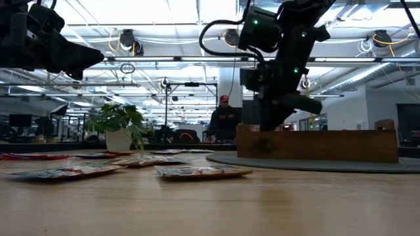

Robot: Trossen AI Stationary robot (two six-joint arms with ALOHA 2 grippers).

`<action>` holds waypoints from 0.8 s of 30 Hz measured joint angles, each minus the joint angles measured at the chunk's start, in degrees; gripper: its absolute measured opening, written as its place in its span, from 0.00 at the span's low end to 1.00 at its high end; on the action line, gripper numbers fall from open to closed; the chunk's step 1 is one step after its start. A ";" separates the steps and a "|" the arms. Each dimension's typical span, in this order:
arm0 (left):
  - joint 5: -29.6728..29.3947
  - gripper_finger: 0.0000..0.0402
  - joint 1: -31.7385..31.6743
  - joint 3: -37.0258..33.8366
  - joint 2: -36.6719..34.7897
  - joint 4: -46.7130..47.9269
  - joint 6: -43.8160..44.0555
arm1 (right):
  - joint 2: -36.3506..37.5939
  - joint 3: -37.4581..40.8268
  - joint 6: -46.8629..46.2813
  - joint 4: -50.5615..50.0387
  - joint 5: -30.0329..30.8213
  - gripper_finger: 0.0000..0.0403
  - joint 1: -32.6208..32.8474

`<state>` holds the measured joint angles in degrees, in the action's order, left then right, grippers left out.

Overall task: Pick & Place Tea
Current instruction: Put the red tea bag into the left section of the wooden organizer, then put the yellow tea bag into the middle section of the wooden organizer

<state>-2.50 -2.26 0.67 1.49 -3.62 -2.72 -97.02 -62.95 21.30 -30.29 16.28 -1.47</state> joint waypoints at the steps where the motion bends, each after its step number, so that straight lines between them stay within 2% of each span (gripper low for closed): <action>1: -0.01 0.18 -0.02 0.00 0.01 -0.02 0.00 | 0.57 0.02 0.00 -0.16 0.04 0.00 0.33; 11: 0.00 0.18 0.00 0.00 -0.01 0.00 0.00 | 7.41 -0.05 -5.85 0.54 0.50 0.00 5.09; 21: 0.00 0.18 0.00 0.00 -0.01 0.00 0.00 | 10.48 0.98 -20.17 -1.80 -0.17 0.00 6.47; 22: 0.00 0.18 -0.02 0.00 -0.01 -0.02 0.00 | 10.50 1.56 -22.23 -2.18 -1.66 0.00 6.47; 24: -0.01 0.18 0.00 0.00 0.01 0.00 0.00 | 10.51 3.33 -25.08 -2.77 -9.11 0.00 6.38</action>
<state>-2.51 -2.26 0.67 1.50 -3.62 -2.72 -86.51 -59.63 -3.78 -33.07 7.17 4.90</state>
